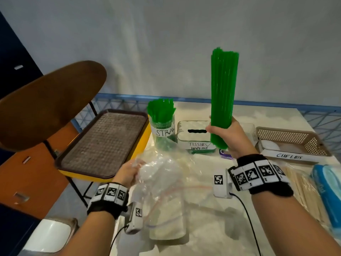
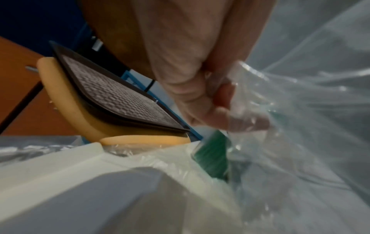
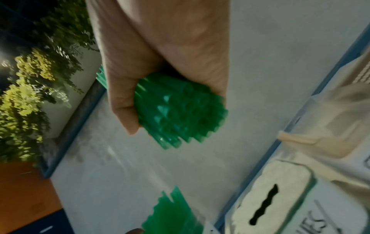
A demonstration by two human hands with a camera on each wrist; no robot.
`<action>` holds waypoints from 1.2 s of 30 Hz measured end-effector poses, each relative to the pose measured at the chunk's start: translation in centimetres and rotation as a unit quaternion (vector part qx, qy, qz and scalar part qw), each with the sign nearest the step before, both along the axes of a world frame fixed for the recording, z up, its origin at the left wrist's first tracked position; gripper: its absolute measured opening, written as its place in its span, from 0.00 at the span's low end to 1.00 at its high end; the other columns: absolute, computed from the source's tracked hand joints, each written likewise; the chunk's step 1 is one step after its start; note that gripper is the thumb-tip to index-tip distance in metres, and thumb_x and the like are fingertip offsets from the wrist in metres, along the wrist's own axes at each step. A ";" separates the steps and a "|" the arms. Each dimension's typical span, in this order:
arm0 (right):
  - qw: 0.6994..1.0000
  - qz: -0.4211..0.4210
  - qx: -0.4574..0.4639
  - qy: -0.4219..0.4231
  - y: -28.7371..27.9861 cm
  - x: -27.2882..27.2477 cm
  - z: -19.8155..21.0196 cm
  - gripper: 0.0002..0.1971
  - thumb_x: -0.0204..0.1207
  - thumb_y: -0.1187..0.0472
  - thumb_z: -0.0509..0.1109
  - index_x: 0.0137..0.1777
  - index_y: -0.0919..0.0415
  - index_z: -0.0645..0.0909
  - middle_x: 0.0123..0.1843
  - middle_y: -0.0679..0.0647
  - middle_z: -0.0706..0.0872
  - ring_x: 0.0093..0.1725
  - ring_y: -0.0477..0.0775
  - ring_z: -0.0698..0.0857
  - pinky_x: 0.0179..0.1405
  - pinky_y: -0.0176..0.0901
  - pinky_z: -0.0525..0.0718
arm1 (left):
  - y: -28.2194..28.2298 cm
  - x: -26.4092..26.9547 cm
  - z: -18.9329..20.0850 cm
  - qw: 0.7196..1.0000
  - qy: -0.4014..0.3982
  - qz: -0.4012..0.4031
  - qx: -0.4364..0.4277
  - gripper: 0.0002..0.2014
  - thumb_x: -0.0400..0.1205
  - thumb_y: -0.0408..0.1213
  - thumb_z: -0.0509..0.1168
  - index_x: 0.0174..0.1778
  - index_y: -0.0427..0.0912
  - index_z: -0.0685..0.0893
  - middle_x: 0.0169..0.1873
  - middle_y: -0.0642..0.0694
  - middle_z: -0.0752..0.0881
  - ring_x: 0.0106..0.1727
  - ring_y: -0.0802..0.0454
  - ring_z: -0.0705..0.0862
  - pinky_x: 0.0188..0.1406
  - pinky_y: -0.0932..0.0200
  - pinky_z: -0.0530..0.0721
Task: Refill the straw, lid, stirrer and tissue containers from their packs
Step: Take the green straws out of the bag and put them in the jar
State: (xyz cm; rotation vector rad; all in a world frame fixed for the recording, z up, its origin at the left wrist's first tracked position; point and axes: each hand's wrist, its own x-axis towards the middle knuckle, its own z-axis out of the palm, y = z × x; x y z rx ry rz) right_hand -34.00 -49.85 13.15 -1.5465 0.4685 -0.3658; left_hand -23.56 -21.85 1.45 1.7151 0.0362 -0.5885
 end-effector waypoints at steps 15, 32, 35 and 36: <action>0.998 0.064 -0.005 -0.001 6.0 5.8 -0.5 0.20 0.68 0.69 0.76 0.59 0.59 0.77 0.46 0.51 0.84 0.47 0.53 0.83 0.44 0.41 0.81 | -2.1 -0.7 5.2 0.949 -0.249 -0.072 0.181 0.47 0.70 0.59 0.69 0.80 0.42 0.55 0.78 0.43 0.63 0.78 0.47 0.63 0.77 0.48 0.65; 0.984 0.105 -0.106 0.093 10.3 10.7 -2.4 0.30 0.61 0.62 0.82 0.64 0.63 0.77 0.54 0.58 0.86 0.56 0.58 0.85 0.59 0.55 0.83 | -8.7 6.9 15.0 0.964 -0.155 -0.108 -0.189 0.11 0.72 0.20 0.71 0.40 0.40 0.82 0.37 0.46 0.84 0.43 0.49 0.84 0.53 0.50 0.83; 0.994 0.061 -0.084 0.041 10.5 11.7 -2.1 0.27 0.63 0.67 0.81 0.62 0.61 0.78 0.52 0.55 0.86 0.56 0.56 0.84 0.62 0.55 0.82 | -9.4 6.9 14.4 0.960 -0.204 -0.154 -0.118 0.12 0.70 0.25 0.74 0.42 0.43 0.81 0.42 0.44 0.85 0.50 0.44 0.84 0.61 0.43 0.82; 0.992 0.042 -0.112 0.033 10.6 12.3 -2.0 0.26 0.64 0.67 0.80 0.63 0.61 0.77 0.52 0.55 0.86 0.55 0.56 0.84 0.61 0.54 0.82 | -9.8 7.0 14.4 0.953 -0.230 -0.170 -0.097 0.13 0.68 0.27 0.76 0.43 0.44 0.81 0.45 0.42 0.85 0.52 0.43 0.84 0.62 0.41 0.81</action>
